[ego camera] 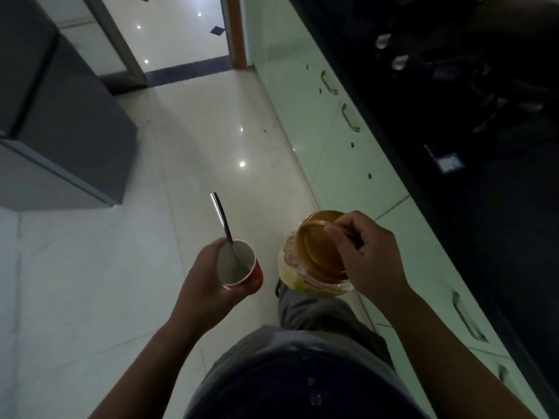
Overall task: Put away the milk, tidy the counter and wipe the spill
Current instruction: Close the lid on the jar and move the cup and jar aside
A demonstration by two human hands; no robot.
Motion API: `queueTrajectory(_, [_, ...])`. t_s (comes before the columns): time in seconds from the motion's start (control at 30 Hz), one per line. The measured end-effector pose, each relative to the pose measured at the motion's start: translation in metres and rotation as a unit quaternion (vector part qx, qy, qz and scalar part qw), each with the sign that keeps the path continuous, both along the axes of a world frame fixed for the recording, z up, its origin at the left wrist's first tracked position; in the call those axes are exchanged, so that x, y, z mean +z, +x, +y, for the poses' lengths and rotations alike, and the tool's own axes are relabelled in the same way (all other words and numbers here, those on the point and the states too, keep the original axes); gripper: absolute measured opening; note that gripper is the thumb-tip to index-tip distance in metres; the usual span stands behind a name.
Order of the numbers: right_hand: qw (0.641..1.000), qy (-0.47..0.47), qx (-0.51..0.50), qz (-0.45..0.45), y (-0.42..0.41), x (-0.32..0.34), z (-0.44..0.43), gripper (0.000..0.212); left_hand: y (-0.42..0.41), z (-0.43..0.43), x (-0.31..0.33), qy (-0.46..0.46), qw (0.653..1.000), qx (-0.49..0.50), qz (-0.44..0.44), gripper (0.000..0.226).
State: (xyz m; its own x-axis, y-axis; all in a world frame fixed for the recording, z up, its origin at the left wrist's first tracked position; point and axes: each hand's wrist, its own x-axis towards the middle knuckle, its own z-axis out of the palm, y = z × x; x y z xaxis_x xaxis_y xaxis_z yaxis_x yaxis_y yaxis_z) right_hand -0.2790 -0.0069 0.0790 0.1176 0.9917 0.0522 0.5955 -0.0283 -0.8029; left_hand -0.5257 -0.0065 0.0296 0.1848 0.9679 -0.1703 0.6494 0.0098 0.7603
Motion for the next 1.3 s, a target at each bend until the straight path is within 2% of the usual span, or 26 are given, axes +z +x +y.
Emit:
queueTrajectory(0.17, [0.999, 0.001, 0.036, 0.016, 0.001, -0.011, 0.093, 0.012, 0.003, 0.094, 0.004, -0.001, 1.000, 0.003, 0.016, 0.083])
queueTrajectory(0.4, [0.996, -0.029, 0.073, 0.030, 0.000, -0.020, 0.208, 0.022, 0.011, 0.216, 0.023, 0.018, 0.999, 0.030, 0.022, 0.081])
queueTrajectory(0.6, [0.998, -0.038, 0.051, 0.030, -0.011, -0.026, 0.307, 0.017, -0.007, 0.291, 0.012, -0.009, 0.996, 0.078, 0.035, 0.094])
queueTrajectory(0.77, [0.998, -0.045, 0.049, 0.016, -0.033, -0.035, 0.410, 0.016, -0.033, 0.395, -0.002, -0.021, 0.996, 0.072, 0.044, 0.096])
queueTrajectory(0.93, [0.998, -0.027, 0.056, 0.019, -0.072, -0.030, 0.526, 0.016, -0.067, 0.528, 0.008, -0.006, 0.999, 0.040, 0.028, 0.080])
queueTrajectory(1.07, [0.999, 0.016, 0.037, 0.033, -0.096, -0.011, 0.619, 0.017, -0.091, 0.632, 0.033, 0.027, 0.999, 0.002, 0.029, 0.088])
queueTrajectory(1.17, [0.998, 0.050, 0.018, 0.036, -0.105, 0.000, 0.679, 0.019, -0.099, 0.697, 0.041, 0.050, 0.997, -0.016, 0.050, 0.085])
queueTrajectory(1.3, [0.996, 0.085, -0.020, 0.035, -0.105, 0.007, 0.754, 0.023, -0.089, 0.768, 0.042, 0.047, 0.998, -0.018, 0.030, 0.086])
